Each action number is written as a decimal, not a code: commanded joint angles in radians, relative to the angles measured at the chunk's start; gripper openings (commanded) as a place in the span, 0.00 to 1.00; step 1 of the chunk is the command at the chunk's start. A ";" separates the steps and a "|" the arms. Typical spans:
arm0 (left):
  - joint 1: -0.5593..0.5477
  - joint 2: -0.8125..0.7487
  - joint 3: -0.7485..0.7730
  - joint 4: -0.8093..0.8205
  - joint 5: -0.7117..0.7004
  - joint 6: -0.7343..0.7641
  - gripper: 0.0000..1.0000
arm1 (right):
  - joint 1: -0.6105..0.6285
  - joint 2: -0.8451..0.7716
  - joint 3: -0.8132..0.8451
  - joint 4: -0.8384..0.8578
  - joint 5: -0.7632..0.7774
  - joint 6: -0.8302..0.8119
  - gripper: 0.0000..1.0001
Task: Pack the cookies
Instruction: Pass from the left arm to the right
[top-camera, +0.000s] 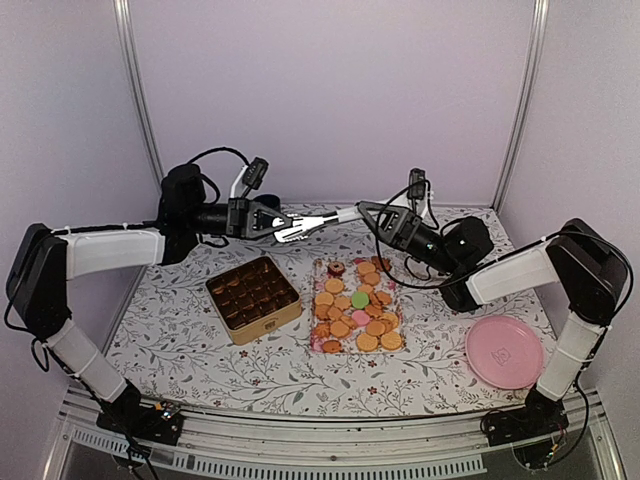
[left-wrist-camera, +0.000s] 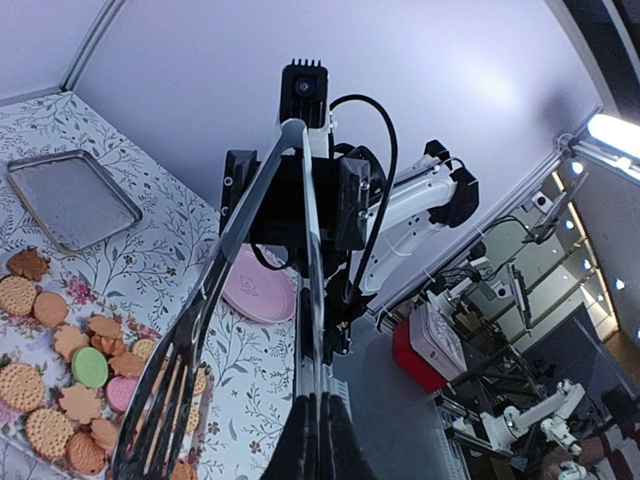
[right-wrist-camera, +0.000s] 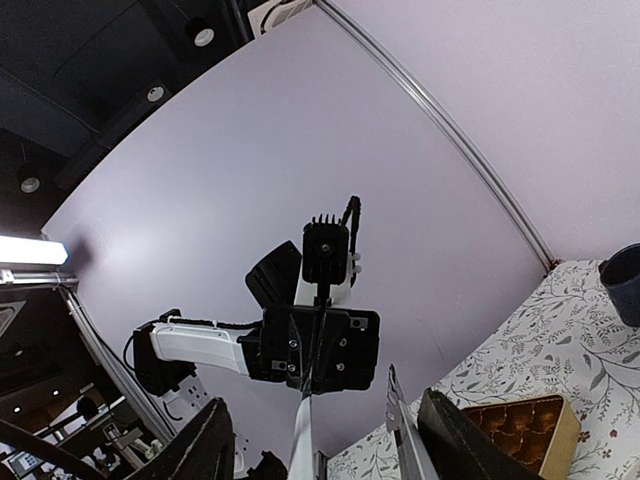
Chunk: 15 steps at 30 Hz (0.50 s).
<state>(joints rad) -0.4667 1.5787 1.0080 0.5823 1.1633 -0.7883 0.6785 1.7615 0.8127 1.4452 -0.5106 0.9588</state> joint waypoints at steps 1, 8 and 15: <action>0.010 -0.028 0.009 0.008 0.012 0.021 0.00 | 0.000 -0.004 0.012 -0.060 -0.091 -0.019 0.61; 0.013 -0.033 0.007 -0.021 0.012 0.051 0.00 | -0.002 -0.044 -0.024 -0.118 -0.095 -0.057 0.46; 0.014 -0.041 0.049 -0.257 -0.041 0.249 0.00 | -0.004 -0.091 -0.016 -0.166 -0.055 -0.093 0.39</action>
<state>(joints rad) -0.4595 1.5707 1.0126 0.4736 1.1599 -0.6933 0.6666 1.7271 0.7979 1.3178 -0.5560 0.8951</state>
